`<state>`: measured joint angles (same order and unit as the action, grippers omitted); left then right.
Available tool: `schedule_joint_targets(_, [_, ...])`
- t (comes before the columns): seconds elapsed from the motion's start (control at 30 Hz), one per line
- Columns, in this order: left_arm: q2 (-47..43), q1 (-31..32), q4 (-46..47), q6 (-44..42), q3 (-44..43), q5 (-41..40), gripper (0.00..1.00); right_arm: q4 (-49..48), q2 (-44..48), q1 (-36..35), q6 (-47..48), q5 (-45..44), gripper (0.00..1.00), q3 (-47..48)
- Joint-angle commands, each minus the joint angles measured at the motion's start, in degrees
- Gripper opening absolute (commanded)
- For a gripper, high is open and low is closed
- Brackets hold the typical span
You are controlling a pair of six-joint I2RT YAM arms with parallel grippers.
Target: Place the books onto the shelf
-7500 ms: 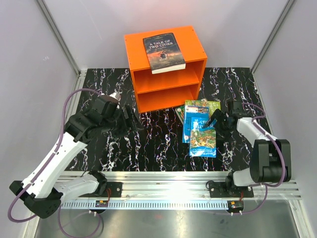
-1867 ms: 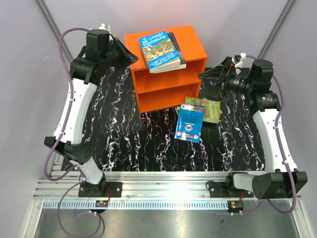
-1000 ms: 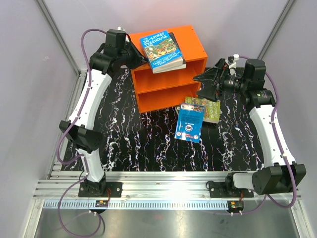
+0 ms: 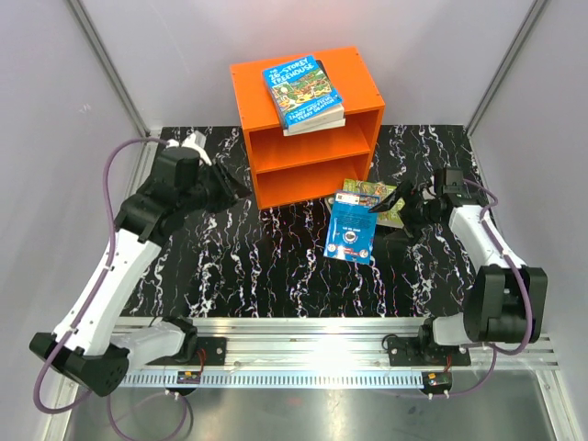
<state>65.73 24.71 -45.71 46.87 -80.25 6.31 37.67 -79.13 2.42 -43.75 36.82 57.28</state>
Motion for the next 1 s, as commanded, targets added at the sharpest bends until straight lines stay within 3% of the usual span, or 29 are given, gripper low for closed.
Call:
schedule_joint_targets(0.0, [-4.4,-0.2,-0.8,-1.3,5.7,-1.0,0.27,-3.5,-1.6,-0.1,5.1,-5.3,1.00,-0.7])
schedule_joint_targets(0.27, [-12.3,0.0,-5.6,-0.8,10.9,-1.9,0.29,-10.2,-15.2,0.0,9.5,-11.1,1.00,-2.2])
schedule_joint_targets(0.33, [-13.8,0.1,-7.5,-1.1,11.0,-2.5,0.36,-13.4,-17.8,0.0,9.4,-10.5,1.00,-2.7])
schedule_joint_targets(0.43, [-15.8,0.0,-9.7,-1.1,11.3,-4.0,0.57,-18.0,-20.8,0.0,8.3,-8.7,1.00,-3.1])
schedule_joint_targets(0.53, [-17.1,0.1,-11.5,-0.6,12.3,-4.9,0.66,-22.2,-23.1,0.0,7.3,-6.7,1.00,-3.4])
schedule_joint_targets(0.87, [-18.6,0.1,-13.7,0.9,14.1,-6.0,0.68,-36.5,-27.7,-0.5,2.5,-2.0,1.00,-6.2])
schedule_joint_targets(0.97, [-17.7,0.1,-13.8,0.9,14.2,-6.1,0.68,-40.8,-28.6,-2.0,1.0,-1.2,0.92,-6.9])
